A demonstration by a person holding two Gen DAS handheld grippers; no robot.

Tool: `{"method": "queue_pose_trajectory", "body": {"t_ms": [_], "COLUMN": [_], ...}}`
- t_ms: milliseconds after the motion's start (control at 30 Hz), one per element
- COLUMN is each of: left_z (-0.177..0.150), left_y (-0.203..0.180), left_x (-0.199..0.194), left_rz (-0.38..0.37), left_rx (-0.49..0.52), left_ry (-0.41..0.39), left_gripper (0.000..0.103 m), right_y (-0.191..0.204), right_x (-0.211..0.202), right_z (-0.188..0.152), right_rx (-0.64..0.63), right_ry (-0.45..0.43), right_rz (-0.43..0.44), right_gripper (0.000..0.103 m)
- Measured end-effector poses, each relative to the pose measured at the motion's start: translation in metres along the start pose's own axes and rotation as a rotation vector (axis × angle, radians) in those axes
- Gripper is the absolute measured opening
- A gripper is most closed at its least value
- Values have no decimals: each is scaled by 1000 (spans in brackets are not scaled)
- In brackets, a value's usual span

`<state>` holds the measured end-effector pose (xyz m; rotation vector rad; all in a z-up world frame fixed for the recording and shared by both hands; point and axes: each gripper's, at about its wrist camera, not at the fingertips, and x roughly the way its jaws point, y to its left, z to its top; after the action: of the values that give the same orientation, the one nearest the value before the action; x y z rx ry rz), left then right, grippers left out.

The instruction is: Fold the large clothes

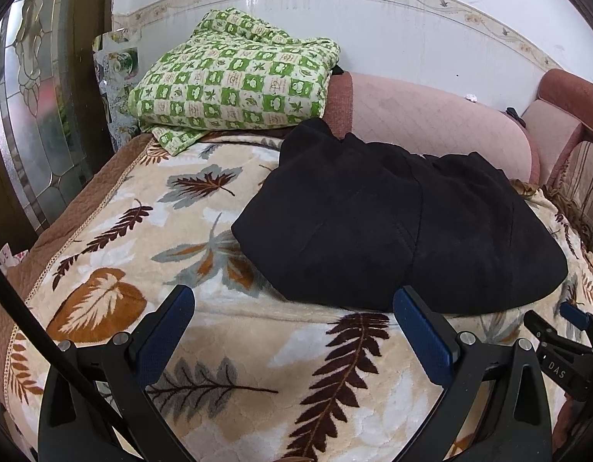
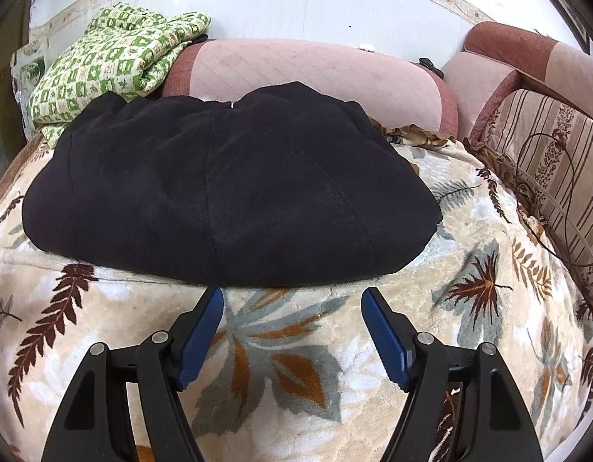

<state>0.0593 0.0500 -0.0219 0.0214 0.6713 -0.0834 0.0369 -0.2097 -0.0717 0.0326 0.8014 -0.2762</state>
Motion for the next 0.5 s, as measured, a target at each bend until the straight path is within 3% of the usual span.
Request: {"method": "queue_pose_trajectory", "body": {"t_ms": [500], "left_z": [-5], "left_y": [-11], "left_x": [6], "left_rz": [33], "left_rx": [49], "left_ry": [8], "left_gripper": [103], "right_y": [-3], "right_x": [5], "right_z": [0], "right_rx": [-12], "right_ry": [26], "right_rz": [-37], "right_gripper": [78]}}
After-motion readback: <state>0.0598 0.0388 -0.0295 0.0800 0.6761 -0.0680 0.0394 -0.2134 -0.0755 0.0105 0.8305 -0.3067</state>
